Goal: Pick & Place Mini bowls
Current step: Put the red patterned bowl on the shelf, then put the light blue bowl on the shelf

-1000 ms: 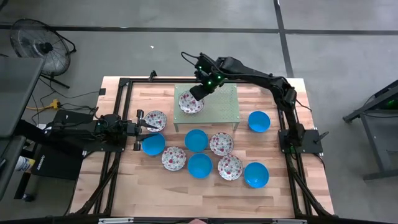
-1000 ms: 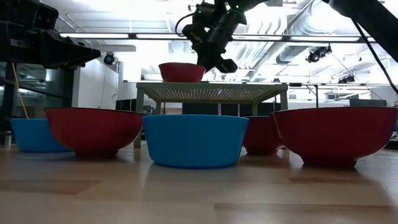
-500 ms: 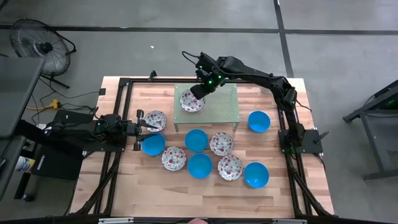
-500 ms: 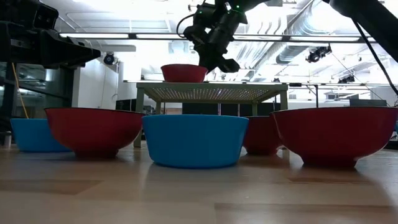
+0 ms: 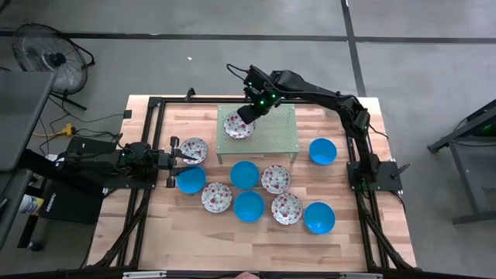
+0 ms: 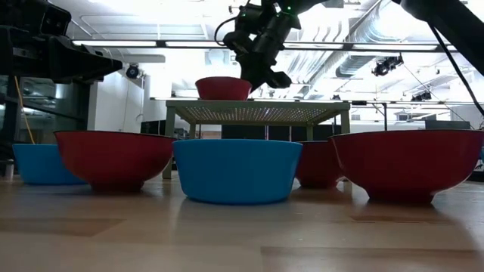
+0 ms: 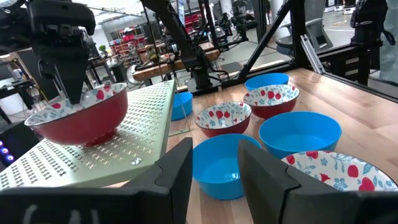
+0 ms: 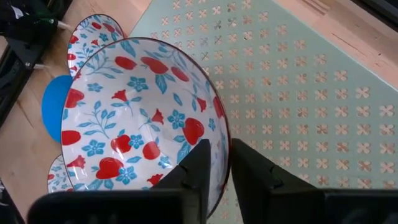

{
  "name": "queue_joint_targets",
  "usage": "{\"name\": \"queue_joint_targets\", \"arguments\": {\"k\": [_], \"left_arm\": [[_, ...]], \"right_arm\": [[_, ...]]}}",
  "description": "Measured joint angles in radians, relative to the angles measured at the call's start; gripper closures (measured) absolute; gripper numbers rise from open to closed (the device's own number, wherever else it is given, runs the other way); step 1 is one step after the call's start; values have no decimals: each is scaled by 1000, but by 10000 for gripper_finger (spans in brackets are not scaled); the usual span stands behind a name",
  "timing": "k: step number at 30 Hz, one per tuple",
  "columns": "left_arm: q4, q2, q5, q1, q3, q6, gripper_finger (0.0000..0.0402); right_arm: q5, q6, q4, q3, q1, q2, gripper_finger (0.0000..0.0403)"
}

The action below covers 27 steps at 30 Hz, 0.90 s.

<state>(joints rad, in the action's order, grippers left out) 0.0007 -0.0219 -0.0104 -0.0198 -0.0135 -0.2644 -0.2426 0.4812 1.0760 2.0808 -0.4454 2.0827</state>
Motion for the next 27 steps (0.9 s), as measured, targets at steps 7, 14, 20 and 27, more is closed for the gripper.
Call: {"name": "queue_joint_targets", "arguments": {"k": [7,14,20,27], "left_arm": [[0,0,0,0,0,0,278],[0,0,0,0,0,0,278],[0,0,0,0,0,0,278],[0,0,0,0,0,0,278]], "right_arm": [[0,0,-1,0,0,0,317],[17,-11,-8,-1,0,-23,280],[36,-38,37,-1,0,-66,268],[164,-113,223,-1,15,-143,268]]}}
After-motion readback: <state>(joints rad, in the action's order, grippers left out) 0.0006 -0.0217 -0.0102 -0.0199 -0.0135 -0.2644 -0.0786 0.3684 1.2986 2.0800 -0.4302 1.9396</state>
